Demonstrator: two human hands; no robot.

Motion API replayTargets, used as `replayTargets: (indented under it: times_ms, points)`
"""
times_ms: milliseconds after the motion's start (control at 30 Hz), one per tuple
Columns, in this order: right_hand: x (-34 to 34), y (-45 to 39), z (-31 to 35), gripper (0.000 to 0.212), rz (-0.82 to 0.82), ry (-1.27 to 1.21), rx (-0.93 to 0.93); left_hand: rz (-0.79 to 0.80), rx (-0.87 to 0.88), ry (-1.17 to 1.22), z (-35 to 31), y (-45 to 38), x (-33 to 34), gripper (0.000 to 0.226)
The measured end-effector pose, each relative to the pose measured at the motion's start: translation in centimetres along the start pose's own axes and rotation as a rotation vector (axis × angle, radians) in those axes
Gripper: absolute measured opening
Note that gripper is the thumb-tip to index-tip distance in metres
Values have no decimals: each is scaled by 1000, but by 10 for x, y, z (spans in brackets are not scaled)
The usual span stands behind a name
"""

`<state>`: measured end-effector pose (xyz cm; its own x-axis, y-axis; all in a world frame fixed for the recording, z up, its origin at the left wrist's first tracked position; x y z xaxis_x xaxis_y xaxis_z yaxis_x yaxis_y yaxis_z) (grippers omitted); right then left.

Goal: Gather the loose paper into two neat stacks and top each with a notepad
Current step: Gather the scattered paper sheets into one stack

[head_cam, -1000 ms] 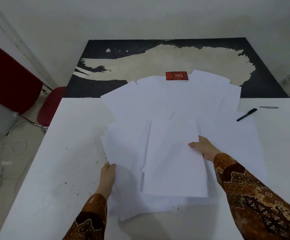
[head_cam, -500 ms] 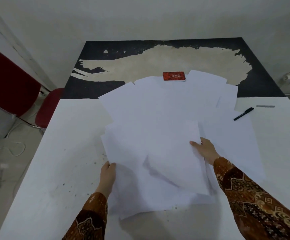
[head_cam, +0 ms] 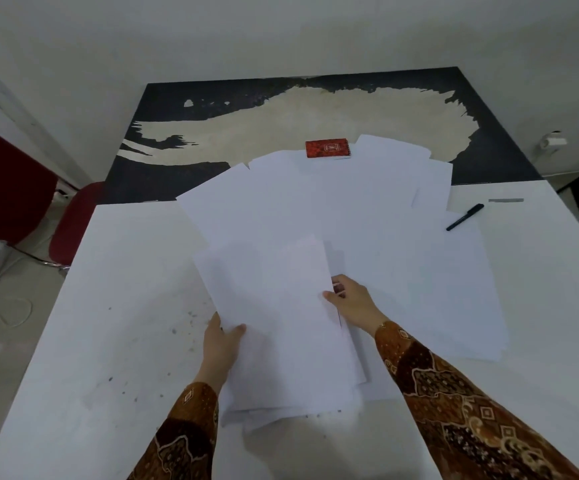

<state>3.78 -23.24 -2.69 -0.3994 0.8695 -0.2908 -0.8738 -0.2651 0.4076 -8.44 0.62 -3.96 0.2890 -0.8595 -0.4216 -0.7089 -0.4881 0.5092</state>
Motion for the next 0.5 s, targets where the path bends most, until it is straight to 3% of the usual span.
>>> replayTargets:
  times_ms: [100, 167, 267, 333, 400, 500]
  points:
    - [-42, 13, -29, 54, -338, 281, -15, 73, 29, 39, -6, 3, 10, 45]
    - [-77, 31, -54, 88, -497, 378, 126, 131, 68, 62, -12, 11, 19, 39]
    - [-112, 55, -90, 132, -423, 367, 357, 173, 88, 66, -16, 22, 37, 36]
    - [-115, 64, -104, 137, -293, 489, 325, 185, 68, 70, -11, 24, 48, 37]
    - [-116, 72, -112, 128, -254, 600, 261, 182, 40, 51, -5, 27, 59, 38]
    - [-125, 77, -112, 108, -317, 603, 202, 142, 8, 19, 2, 29, 71, 70]
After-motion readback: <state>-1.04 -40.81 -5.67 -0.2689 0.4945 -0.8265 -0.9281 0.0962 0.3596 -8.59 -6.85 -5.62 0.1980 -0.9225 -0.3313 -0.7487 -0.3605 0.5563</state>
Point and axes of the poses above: each hand's wrist, its own y-axis away from the middle knuckle, its own x-axis out of the palm, z = x × y, the point moved 2 cm from there along -y, towards the middle knuckle, and after that the axes turned 12 degrees about -y, right-handed, at the moved point
